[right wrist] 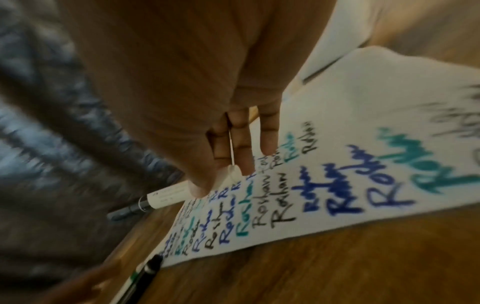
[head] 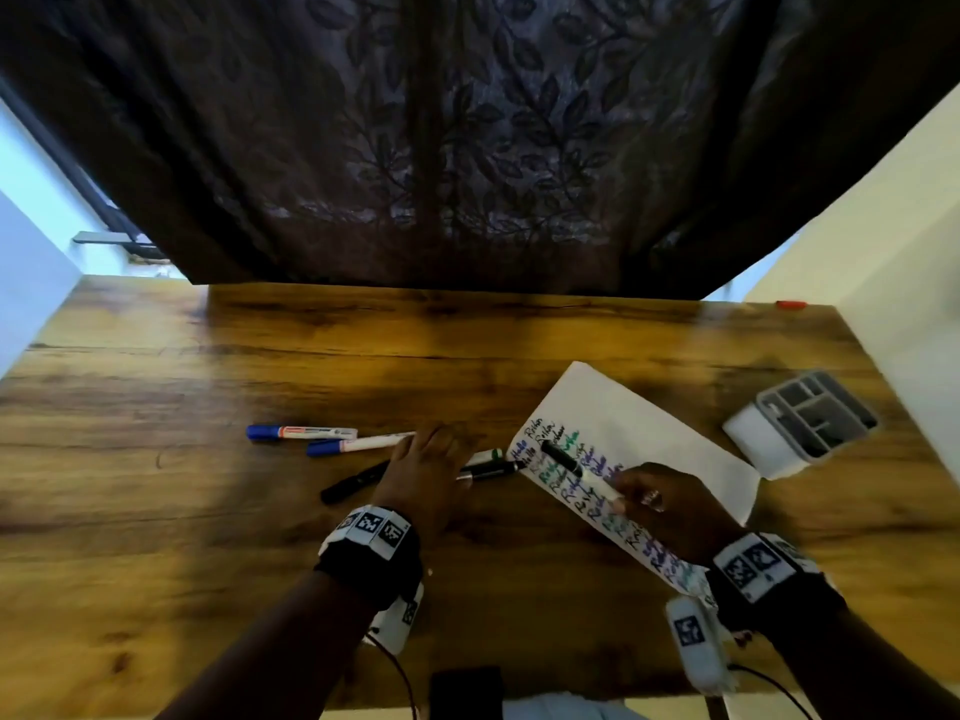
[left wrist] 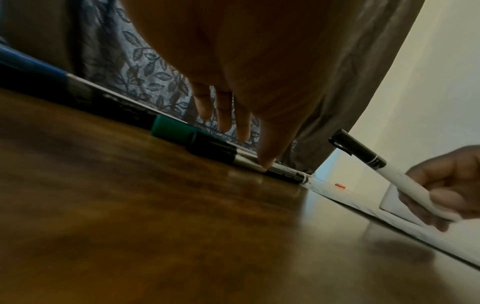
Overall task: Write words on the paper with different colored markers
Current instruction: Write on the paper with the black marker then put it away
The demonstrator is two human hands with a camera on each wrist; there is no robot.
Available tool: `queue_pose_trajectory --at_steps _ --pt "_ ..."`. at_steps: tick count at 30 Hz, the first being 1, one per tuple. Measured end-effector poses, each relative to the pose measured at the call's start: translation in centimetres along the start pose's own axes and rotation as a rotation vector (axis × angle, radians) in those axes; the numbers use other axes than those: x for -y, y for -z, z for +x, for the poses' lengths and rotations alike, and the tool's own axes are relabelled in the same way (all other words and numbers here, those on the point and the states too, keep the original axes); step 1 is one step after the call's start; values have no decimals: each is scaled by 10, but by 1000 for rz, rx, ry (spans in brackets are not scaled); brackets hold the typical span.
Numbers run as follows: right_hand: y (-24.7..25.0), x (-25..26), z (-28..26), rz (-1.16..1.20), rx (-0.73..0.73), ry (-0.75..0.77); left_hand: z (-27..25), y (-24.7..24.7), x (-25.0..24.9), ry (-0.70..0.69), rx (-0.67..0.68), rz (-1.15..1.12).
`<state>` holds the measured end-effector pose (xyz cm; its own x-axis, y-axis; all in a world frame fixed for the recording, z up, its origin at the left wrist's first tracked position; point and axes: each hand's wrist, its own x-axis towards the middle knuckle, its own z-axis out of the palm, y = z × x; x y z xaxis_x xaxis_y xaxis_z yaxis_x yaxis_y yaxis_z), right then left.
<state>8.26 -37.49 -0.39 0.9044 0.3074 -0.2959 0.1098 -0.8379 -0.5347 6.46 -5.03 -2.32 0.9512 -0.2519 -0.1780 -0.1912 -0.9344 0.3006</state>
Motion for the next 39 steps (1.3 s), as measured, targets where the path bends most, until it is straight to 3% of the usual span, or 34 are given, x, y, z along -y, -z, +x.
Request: queue_pose_trajectory --at_steps 3,6,18,20,22,24,27,30,33,39 --pt "2 -22 -11 169 11 -158 12 2 -7 20 47 47" --pt "-2 -40 -21 269 -24 -209 20 3 -5 63 48 37" --pt "1 -58 -21 359 62 -132 42 14 -2 329 -39 87" --pt "8 -61 -16 372 50 -86 42 17 -17 272 -109 53" --pt "21 -60 -13 419 12 -65 42 22 -44 106 -177 -12" --pt "36 -59 -12 474 -15 -33 40 28 -81 -56 -142 -125" --pt "60 -53 -13 567 -39 68 46 34 -133 -256 -52 -39" --pt "84 -49 -13 780 -109 121 59 42 -162 -310 -73 -1" --pt "95 -52 -15 1054 -145 134 67 49 -182 -258 -146 -123" --pt "109 -51 -12 1385 22 254 80 63 -220 -327 -182 -253"
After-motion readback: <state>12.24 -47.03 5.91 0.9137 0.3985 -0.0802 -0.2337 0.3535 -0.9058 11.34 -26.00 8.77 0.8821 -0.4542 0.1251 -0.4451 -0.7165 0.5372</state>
